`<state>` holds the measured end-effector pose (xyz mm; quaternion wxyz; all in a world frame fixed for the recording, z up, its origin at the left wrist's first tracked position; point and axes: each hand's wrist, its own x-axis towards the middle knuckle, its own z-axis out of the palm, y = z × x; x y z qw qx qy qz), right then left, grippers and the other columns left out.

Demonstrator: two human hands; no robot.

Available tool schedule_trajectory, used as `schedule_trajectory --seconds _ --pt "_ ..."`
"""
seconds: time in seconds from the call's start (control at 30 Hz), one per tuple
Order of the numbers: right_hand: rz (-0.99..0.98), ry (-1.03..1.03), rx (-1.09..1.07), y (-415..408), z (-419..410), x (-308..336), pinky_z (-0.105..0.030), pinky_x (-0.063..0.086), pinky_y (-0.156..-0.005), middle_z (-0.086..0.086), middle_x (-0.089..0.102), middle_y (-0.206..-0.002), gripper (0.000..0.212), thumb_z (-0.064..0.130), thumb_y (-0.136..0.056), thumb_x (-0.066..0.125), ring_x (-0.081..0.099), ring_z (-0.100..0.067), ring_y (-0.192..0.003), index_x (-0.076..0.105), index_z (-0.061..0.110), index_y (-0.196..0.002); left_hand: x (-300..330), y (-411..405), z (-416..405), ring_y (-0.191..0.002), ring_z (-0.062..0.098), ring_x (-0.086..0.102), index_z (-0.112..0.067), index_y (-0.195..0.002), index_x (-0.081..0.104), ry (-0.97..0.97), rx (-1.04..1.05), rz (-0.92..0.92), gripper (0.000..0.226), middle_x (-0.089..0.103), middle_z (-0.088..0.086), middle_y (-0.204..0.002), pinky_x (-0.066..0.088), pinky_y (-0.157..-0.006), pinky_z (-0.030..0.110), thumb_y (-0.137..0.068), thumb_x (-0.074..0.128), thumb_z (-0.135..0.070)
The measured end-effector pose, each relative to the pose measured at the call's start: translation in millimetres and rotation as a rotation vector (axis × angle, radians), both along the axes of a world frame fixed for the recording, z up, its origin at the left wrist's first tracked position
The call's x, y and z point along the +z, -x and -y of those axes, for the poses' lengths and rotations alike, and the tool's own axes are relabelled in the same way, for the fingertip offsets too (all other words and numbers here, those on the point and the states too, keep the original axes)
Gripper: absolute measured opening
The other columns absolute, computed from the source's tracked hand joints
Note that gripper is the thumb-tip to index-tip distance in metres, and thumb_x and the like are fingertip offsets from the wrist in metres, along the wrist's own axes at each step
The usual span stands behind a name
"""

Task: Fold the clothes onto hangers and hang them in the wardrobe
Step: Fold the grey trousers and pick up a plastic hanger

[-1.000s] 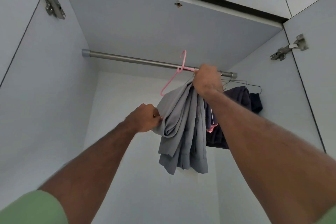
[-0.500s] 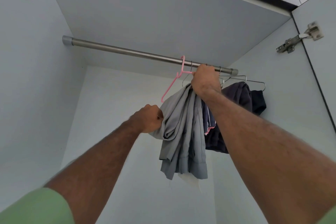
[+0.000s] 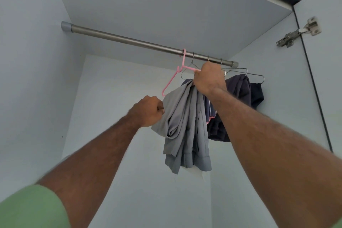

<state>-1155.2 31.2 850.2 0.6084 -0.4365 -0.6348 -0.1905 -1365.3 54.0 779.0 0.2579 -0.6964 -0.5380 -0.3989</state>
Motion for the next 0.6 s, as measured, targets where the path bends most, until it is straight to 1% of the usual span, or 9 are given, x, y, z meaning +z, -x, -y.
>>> schedule_trajectory --seconds 0.13,0.2,0.27,0.33,0.4,0.43,0.5,0.53,0.6 --pt "0.037 0.017 0.001 -4.4 26.2 -14.5 -0.024 0.039 -0.049 0.001 0.051 -0.075 0.017 0.023 -0.103 0.056 0.055 -0.014 -0.066 0.06 0.01 -0.093 -3.9 -4.7 27.8 -0.086 0.03 0.066 -0.023 -0.096 0.076 -0.079 -0.004 0.017 0.02 0.07 0.004 -0.093 0.052 -0.074 0.035 -0.093 0.056 -0.024" --pt "0.04 0.04 -0.03 -9.2 42.3 -26.3 -0.027 0.041 -0.05 -0.001 0.054 -0.074 0.02 0.021 -0.101 0.057 0.06 -0.019 -0.068 0.058 0.009 -0.085 -9.1 -10.3 44.6 -0.084 0.03 0.065 -0.022 -0.091 0.076 -0.114 -0.03 0.019 0.019 0.071 0.004 -0.091 0.053 -0.073 0.036 -0.091 0.057 -0.024" --pt "0.053 0.063 -0.074 -15.4 60.0 -44.8 -0.029 0.044 -0.056 -0.003 0.056 -0.074 0.025 0.019 -0.1 0.057 0.062 -0.023 -0.071 0.054 0.009 -0.077 -20.4 -17.1 61.3 -0.081 0.03 0.064 -0.02 -0.087 0.075 -0.124 -0.064 0.027 0.018 0.071 0.006 -0.088 0.054 -0.073 0.037 -0.089 0.057 -0.021" --pt "0.073 0.097 -0.109 -24.1 76.7 -67.0 -0.03 0.046 -0.06 -0.008 0.06 -0.079 0.022 0.019 -0.098 0.055 0.062 -0.027 -0.074 0.053 0.008 -0.079 -33.0 -25.7 76.9 -0.076 0.031 0.063 -0.019 -0.081 0.074 -0.121 -0.101 0.034 0.017 0.069 0.007 -0.08 0.053 -0.069 0.036 -0.087 0.059 -0.02" --pt "0.092 0.148 -0.169 -37.4 92.6 -89.4 -0.03 0.044 -0.057 -0.011 0.06 -0.084 0.019 0.018 -0.095 0.055 0.061 -0.03 -0.075 0.05 0.009 -0.079 -46.2 -37.9 92.5 -0.071 0.03 0.061 -0.016 -0.077 0.072 -0.121 -0.164 0.033 0.017 0.065 0.004 -0.071 0.05 -0.067 0.034 -0.087 0.06 -0.019" --pt "0.095 0.167 -0.189 -45.4 100.8 -100.5 -0.029 0.043 -0.055 -0.011 0.06 -0.083 0.021 0.017 -0.093 0.055 0.06 -0.03 -0.074 0.047 0.011 -0.074 -53.5 -46.0 100.5 -0.069 0.028 0.06 -0.015 -0.075 0.071 -0.119 -0.197 0.033 0.017 0.064 0.004 -0.069 0.051 -0.067 0.034 -0.088 0.061 -0.019" --pt "0.099 0.205 -0.225 -63.3 120.0 -122.5 -0.031 0.046 -0.057 -0.009 0.058 -0.078 0.026 0.017 -0.091 0.054 0.061 -0.03 -0.074 0.043 0.013 -0.068 -67.9 -65.5 118.4 -0.065 0.026 0.059 -0.01 -0.072 0.07 -0.121 -0.258 0.019 0.02 0.065 0.004 -0.066 0.052 -0.066 0.034 -0.088 0.06 -0.017" --pt "0.09 0.227 -0.238 -72.1 130.6 -133.2 -0.033 0.047 -0.058 -0.008 0.057 -0.079 0.023 0.017 -0.091 0.053 0.061 -0.03 -0.076 0.046 0.012 -0.07 -74.2 -75.8 125.8 -0.064 0.025 0.059 -0.009 -0.072 0.07 -0.125 -0.292 0.013 0.021 0.065 0.005 -0.066 0.052 -0.066 0.034 -0.088 0.06 -0.016" --pt "0.074 0.288 -0.298 -95.5 153.6 -160.8 -0.034 0.043 -0.062 -0.007 0.053 -0.085 0.014 0.018 -0.092 0.052 0.059 -0.031 -0.082 0.05 0.01 -0.081 -92.4 -102.2 142.7 -0.066 0.025 0.058 -0.01 -0.071 0.07 -0.109 -0.352 -0.001 0.022 0.064 0.002 -0.064 0.052 -0.067 0.036 -0.087 0.058 -0.018"
